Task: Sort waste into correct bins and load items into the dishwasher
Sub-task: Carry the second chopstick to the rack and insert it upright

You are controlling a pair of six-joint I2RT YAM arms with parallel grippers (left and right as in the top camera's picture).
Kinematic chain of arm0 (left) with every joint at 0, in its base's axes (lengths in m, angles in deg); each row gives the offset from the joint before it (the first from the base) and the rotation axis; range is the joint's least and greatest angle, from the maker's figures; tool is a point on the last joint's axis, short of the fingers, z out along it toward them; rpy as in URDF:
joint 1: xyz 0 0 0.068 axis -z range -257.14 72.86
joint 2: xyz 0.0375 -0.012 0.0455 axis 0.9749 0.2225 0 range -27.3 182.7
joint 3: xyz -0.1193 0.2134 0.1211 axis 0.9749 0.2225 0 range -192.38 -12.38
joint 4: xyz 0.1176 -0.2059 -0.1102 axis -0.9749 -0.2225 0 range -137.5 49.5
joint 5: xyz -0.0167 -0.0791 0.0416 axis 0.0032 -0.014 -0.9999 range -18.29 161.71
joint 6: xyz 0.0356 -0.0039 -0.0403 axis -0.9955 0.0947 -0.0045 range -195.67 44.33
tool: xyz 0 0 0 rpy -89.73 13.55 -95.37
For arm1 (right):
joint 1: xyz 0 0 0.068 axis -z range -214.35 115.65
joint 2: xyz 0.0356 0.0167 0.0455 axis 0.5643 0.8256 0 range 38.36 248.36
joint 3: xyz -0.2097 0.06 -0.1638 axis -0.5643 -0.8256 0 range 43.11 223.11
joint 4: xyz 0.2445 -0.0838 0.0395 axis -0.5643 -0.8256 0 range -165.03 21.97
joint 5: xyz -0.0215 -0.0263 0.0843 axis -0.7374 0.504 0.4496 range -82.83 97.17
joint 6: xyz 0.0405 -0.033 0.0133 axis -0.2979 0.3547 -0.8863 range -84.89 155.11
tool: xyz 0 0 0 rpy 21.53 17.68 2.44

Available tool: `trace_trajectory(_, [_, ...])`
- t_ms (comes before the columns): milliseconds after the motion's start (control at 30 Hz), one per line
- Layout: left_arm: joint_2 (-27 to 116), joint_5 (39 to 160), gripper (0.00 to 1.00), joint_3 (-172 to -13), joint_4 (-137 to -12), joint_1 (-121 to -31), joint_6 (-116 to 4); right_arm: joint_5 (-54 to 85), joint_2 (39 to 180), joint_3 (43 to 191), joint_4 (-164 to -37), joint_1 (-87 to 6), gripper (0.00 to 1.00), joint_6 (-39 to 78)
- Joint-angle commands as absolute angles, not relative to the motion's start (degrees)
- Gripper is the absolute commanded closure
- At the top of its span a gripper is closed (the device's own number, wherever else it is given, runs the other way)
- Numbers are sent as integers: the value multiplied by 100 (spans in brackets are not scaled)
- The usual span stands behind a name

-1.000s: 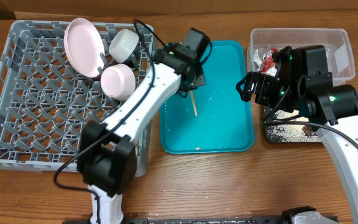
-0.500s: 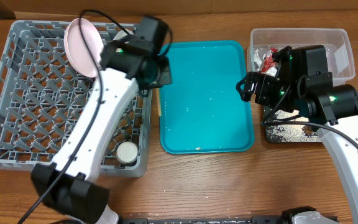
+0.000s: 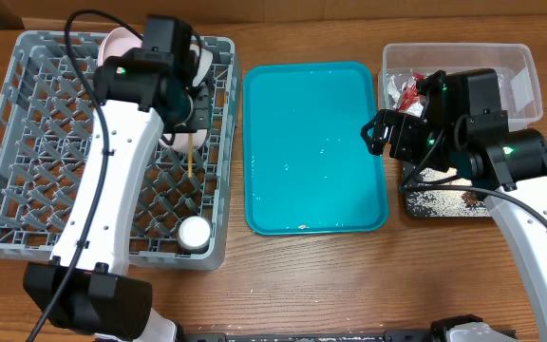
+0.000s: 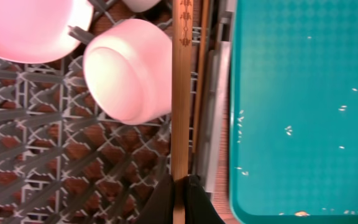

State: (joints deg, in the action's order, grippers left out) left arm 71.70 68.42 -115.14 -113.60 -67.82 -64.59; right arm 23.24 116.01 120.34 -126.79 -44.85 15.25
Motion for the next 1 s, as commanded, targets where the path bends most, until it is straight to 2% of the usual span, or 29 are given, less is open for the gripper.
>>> trace_trajectory(0, [7109,6811,96,-11636,-11347,-6913,-7063,2263,11583,12032,-12664,-4479,0,1543])
trace_trajectory(133, [7297,6835,96,-11636,-11212,-6964,-7710,2263,11583,12032,-12664,-4479,0,1543])
trace_trajectory(267, [7688,6883,96,-11636,-10987,-6913,-7714,2263,11583,12032,-12664,-4479,0,1543])
trace_trajectory(567, [8667,7198,96,-11636,-10729,-6863,-6877,2263,11583,12032,-12664,-4479,0,1543])
trace_trajectory(800, [8877,7847,96,-11636,-10622,-6826,-6873,2263,11583,12032,-12664,-4479,0,1543])
trace_trajectory(833, [8877,7933,95,-11638,-10591,-6822,-6875,2263,11583,12032,-12664,-4479,0,1543])
trace_trajectory(900, [8877,8059,80,-11638,-10549,-6811,-6840,2263,11583,12032,-12664,-4479,0,1543])
trace_trajectory(967, [8877,8075,70,-11638,-10554,-6811,-6790,2263,11583,12032,-12664,-4479,0,1543])
